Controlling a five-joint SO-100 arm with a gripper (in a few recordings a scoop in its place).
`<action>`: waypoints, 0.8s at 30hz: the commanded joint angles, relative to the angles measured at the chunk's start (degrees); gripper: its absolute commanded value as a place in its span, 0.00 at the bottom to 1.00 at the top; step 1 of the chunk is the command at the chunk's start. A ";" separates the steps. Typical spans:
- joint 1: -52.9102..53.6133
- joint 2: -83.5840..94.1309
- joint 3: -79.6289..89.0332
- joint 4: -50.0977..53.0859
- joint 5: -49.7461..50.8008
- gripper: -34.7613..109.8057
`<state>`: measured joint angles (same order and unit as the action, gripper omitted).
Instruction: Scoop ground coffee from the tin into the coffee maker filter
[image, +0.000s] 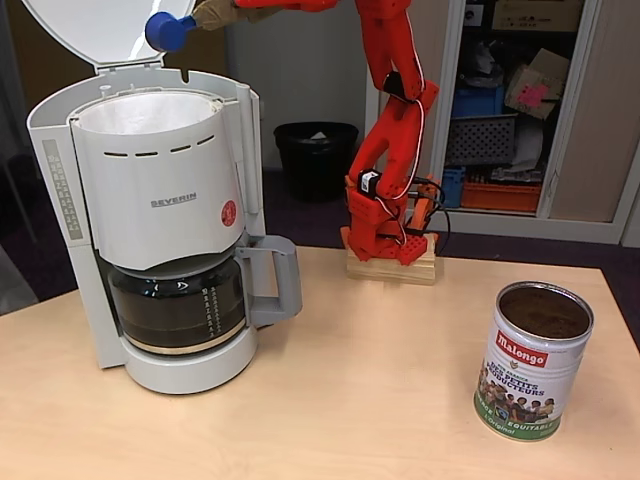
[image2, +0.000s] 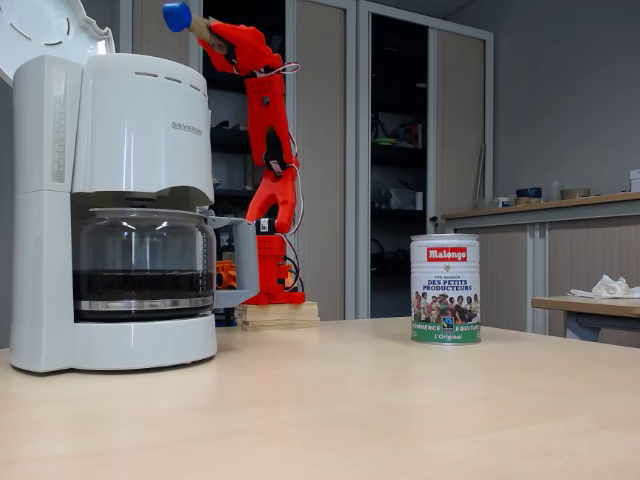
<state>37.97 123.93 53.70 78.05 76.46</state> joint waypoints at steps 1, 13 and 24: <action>-1.41 1.41 0.88 3.96 -25.93 0.24; -10.55 1.23 4.75 7.91 -85.25 0.24; -37.53 5.54 8.79 12.04 -87.01 0.24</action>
<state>6.33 126.65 59.59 88.68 -13.89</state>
